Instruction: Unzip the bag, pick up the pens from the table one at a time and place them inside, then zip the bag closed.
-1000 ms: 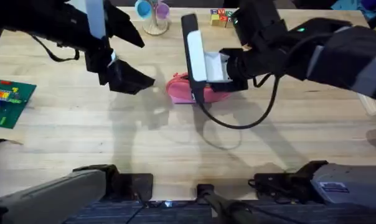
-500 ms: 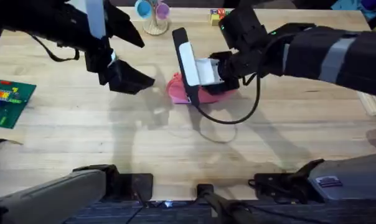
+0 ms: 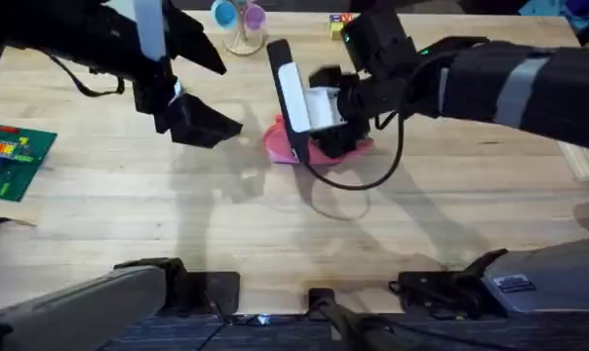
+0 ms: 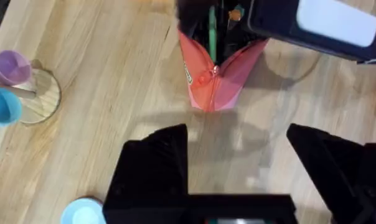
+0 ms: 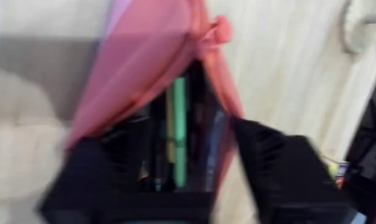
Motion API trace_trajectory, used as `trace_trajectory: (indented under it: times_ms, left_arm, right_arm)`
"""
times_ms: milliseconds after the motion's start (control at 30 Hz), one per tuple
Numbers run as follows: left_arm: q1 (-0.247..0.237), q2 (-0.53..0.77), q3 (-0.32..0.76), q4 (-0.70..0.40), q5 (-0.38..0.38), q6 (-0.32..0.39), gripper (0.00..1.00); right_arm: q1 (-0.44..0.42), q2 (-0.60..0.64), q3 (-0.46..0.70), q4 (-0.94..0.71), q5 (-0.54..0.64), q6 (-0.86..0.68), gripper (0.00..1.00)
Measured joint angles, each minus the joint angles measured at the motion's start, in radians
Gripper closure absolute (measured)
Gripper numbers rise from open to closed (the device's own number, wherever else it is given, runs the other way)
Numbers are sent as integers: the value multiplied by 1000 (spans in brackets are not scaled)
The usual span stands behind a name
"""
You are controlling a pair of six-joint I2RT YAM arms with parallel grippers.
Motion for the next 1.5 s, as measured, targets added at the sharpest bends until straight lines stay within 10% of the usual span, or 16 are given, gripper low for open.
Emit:
trace_trajectory:
  times_ms: [100,600,1133,1500]
  left_arm:
    - [0,0,0,0,0,0,7]
    - [0,0,0,0,0,0,7]
    - [3,0,0,11,-26,0,7]
    - [167,1,0,49,79,62,7]
  right_arm:
    - [-1,0,16,9,1,-3,14]
    - [-1,-42,16,-38,4,94,9]
    - [-3,-93,310,-578,4,312,7]
    - [-3,-93,474,-750,2,507,9]
